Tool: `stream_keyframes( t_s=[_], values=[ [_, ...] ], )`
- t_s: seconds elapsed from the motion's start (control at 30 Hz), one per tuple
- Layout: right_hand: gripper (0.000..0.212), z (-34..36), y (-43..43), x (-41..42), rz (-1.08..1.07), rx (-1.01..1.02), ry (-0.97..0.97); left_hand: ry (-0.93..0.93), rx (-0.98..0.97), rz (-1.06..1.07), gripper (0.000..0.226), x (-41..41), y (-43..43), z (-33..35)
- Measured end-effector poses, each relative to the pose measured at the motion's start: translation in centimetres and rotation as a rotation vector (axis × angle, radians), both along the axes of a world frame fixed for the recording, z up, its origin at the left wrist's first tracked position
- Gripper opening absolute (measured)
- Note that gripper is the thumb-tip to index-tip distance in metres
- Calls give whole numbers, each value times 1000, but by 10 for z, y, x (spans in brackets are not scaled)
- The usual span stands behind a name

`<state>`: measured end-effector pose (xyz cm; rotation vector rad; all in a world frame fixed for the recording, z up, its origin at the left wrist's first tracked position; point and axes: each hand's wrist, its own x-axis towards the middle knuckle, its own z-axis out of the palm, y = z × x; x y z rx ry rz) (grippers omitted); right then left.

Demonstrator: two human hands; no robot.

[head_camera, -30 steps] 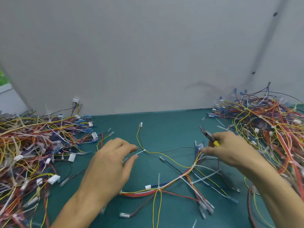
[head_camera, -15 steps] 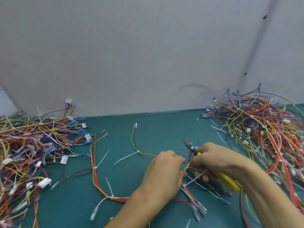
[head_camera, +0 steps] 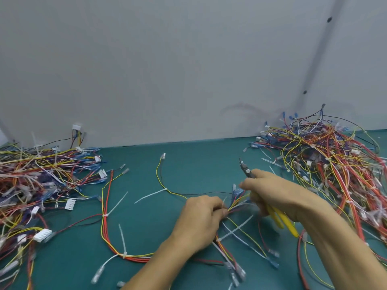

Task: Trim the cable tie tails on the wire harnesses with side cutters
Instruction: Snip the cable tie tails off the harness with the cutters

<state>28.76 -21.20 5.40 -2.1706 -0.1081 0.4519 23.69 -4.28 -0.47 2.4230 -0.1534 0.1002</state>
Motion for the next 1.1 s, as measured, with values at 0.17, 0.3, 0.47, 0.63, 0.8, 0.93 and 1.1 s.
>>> stream_keyframes(
  t_s=[0.17,0.3,0.47,0.63,0.8,0.93,1.1],
  values=[
    [45,8,5,-12,173,-244,-68,23,-112,-17,7,-18,23,3],
    [23,2,11,-13,395,-376,-358,23,-188,65,11,-28,37,2],
    [17,-20,13,-13,544,-560,-604,46,-323,109,12,-31,43,0],
    [26,-44,2,-8,567,-680,-806,123,-520,166,15,-27,47,0],
    [35,-51,2,-6,601,-682,-886,138,-495,151,18,-24,46,-1],
    [32,-49,6,-6,613,-714,-901,143,-500,139,19,-24,47,-1],
    [32,-48,9,-7,630,-764,-911,153,-515,129,20,-25,46,0]
  ],
)
